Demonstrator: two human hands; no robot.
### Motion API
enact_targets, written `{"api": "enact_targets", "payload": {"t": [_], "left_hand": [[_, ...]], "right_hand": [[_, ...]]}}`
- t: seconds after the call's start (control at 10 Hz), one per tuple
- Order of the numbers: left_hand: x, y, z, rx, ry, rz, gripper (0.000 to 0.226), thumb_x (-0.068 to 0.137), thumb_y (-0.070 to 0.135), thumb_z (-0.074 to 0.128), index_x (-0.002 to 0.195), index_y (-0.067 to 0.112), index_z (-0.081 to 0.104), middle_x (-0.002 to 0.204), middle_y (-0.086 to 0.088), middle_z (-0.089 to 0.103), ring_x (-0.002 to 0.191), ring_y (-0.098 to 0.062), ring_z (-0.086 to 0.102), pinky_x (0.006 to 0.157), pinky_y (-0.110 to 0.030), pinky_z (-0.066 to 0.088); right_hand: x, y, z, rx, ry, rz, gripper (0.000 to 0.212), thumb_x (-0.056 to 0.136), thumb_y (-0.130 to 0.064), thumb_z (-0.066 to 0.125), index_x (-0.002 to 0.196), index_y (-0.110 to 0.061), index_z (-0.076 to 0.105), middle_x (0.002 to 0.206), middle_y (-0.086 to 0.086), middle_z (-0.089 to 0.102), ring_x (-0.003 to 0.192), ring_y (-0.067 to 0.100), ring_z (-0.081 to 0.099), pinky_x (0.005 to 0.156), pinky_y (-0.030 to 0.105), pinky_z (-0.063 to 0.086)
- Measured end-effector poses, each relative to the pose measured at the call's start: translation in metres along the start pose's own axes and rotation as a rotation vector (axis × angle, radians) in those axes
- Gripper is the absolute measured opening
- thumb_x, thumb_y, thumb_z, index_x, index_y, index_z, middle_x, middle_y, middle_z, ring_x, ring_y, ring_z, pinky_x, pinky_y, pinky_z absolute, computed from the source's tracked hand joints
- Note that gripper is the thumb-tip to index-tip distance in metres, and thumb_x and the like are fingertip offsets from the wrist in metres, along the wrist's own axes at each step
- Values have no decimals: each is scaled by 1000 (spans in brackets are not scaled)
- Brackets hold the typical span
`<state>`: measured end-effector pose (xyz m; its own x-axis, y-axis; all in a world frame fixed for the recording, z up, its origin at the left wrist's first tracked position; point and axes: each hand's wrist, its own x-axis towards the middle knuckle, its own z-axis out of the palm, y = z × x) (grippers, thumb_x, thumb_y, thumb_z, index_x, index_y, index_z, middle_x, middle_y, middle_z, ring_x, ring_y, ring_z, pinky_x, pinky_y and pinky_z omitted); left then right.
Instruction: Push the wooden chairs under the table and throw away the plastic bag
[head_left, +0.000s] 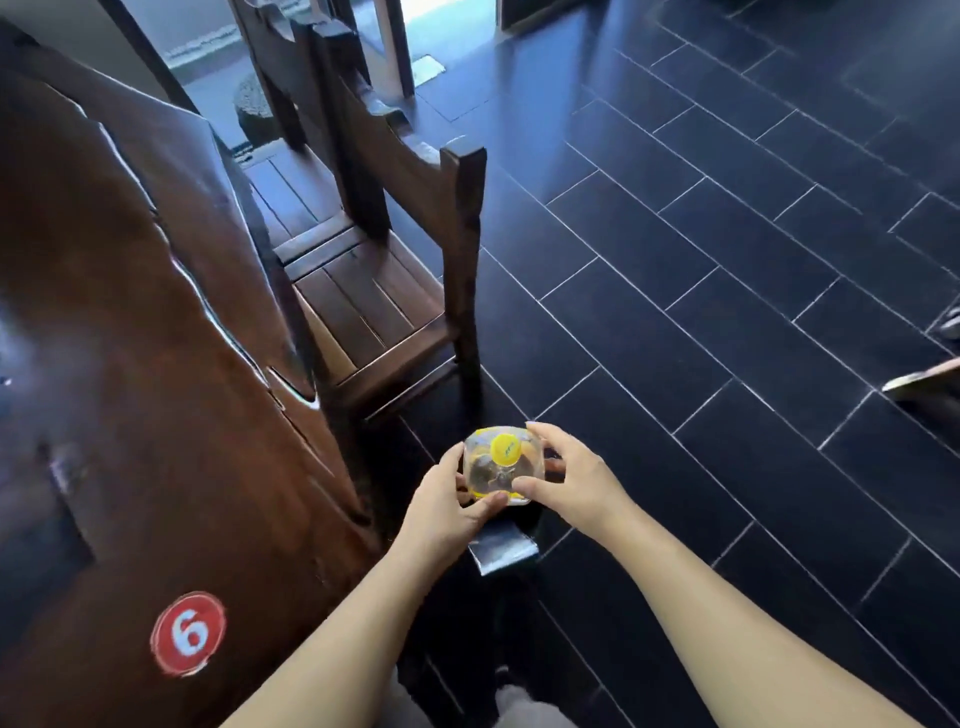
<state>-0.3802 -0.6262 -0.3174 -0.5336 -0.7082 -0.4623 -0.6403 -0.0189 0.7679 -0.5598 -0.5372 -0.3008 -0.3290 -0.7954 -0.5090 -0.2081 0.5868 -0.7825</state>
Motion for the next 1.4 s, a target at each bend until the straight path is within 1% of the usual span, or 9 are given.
{"api": "enact_targets", "payload": {"t": [0.2, 0.3, 0.6, 0.7, 0.8, 0.9, 1.1, 1.2, 1.4], "left_hand": [[28, -56, 67, -93, -38, -108, 78, 64, 65, 78, 131, 38, 50, 109, 6, 66, 91, -8, 69, 89, -33, 57], [56, -94, 92, -87, -62, -147, 54, 76, 46, 81, 122, 41, 52, 109, 4, 64, 90, -7, 69, 88, -31, 56], [143, -236, 175, -61, -84, -170, 65, 73, 52, 82, 128, 45, 50, 122, 13, 60, 111, -2, 60, 95, -28, 51], [163, -271, 196, -40, -130, -200, 63, 76, 44, 83, 130, 36, 51, 121, 12, 61, 108, 0, 60, 84, -13, 46], [183, -296, 209, -14, -151, -210, 65, 78, 39, 83, 133, 31, 49, 120, 12, 60, 110, -1, 58, 81, -11, 42], [197, -316, 218, 7, -164, -230, 64, 79, 38, 82, 132, 32, 49, 121, 13, 61, 110, -2, 60, 83, -16, 44], [193, -312, 218, 29, -168, -295, 81, 81, 35, 80, 148, 29, 35, 137, 5, 52, 120, -12, 55, 101, -35, 47], [184, -289, 206, 38, -173, -286, 79, 82, 32, 79, 148, 26, 36, 136, 2, 52, 118, -14, 55, 95, -27, 43], [162, -212, 152, 67, -121, -285, 73, 83, 33, 78, 145, 23, 42, 134, -2, 56, 114, -16, 58, 94, -27, 45]], "right_hand": [[24, 90, 17, 36, -30, 94, 81, 69, -44, 78, 143, -43, 45, 135, -20, 58, 124, 1, 55, 108, 36, 46], [51, 135, 35, 66, -24, 128, 84, 65, -50, 78, 142, -40, 47, 128, -20, 63, 119, 1, 58, 105, 35, 48], [144, 272, 111, 84, -46, 223, 67, 76, -33, 84, 129, -46, 45, 116, -24, 62, 108, -4, 59, 93, 28, 49], [167, 312, 135, 34, -31, 238, 72, 76, -31, 83, 135, -38, 44, 125, -15, 54, 114, 8, 58, 97, 36, 50], [186, 343, 154, 13, -17, 243, 64, 78, -25, 82, 126, -44, 44, 124, -7, 45, 109, 12, 59, 95, 40, 53], [200, 362, 167, -37, 7, 249, 59, 81, -25, 77, 129, -36, 46, 124, -3, 47, 107, 13, 58, 84, 30, 49], [199, 357, 164, -113, -14, 286, 69, 91, -23, 66, 149, -31, 31, 147, -3, 38, 121, 16, 52, 87, 30, 42], [187, 335, 153, -143, -41, 279, 60, 92, -24, 63, 146, -30, 37, 141, -3, 44, 107, 13, 55, 83, 30, 47], [159, 257, 114, -230, -94, 246, 58, 90, -30, 66, 142, -23, 44, 134, -1, 52, 112, 16, 56, 95, 34, 47]]}}
